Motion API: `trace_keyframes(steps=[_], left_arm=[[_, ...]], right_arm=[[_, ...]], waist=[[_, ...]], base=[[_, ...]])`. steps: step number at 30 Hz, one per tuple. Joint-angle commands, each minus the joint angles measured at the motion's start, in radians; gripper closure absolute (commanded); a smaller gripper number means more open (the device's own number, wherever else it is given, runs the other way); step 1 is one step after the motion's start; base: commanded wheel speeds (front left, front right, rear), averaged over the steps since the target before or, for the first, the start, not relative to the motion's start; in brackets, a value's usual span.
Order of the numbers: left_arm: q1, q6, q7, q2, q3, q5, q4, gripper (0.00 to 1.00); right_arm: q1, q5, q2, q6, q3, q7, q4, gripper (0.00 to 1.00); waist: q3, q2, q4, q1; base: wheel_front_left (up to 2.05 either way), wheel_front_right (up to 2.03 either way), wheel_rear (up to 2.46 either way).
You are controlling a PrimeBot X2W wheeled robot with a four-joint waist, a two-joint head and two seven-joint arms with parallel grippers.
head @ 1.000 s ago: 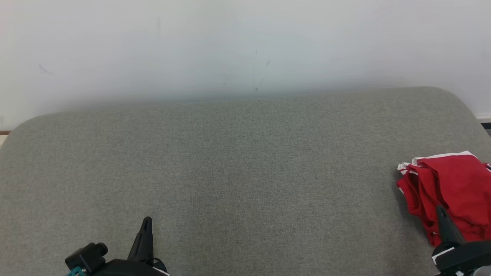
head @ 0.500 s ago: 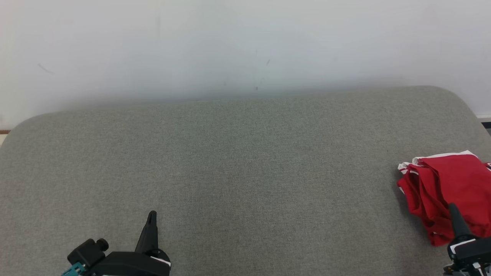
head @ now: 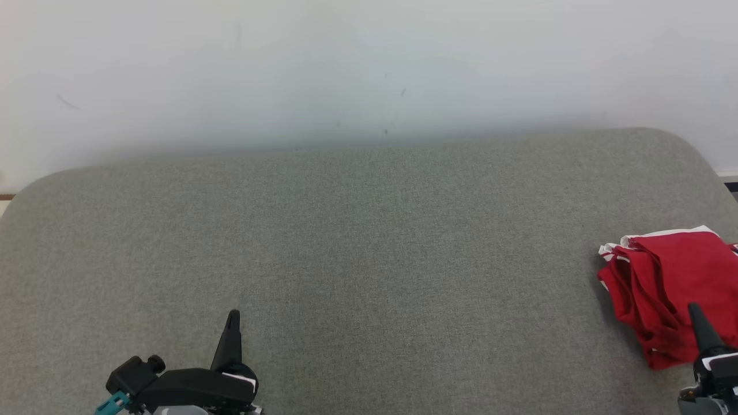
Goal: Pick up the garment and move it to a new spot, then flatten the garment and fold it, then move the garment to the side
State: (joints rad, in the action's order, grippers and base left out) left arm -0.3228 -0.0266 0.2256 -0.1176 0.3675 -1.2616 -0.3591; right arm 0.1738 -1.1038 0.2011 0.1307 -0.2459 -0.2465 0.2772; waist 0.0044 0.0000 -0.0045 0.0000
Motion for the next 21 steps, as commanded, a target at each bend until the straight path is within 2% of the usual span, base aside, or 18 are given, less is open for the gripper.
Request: trace_keyframes(steps=[1, 21], left_arm=[[-0.03, 0.012, 0.007, 0.001, 0.001, -0.029, -0.005, 1.0], [-0.088, 0.07, 0.019, 0.027, 0.025, -0.236, -0.086, 1.0]], right_arm=[[0.023, -0.025, 0.012, 0.0, -0.014, -0.006, 0.004, 1.0], [0.091, -0.204, 0.01, 0.0, -0.107, -0.062, 0.109, 1.0]], waist=[[0.0, 0.0, 0.0, 0.0], [0.005, 0.0, 0.001, 0.0]], base=[[0.0, 0.0, 0.0], [0.0, 0.0, 0.0]])
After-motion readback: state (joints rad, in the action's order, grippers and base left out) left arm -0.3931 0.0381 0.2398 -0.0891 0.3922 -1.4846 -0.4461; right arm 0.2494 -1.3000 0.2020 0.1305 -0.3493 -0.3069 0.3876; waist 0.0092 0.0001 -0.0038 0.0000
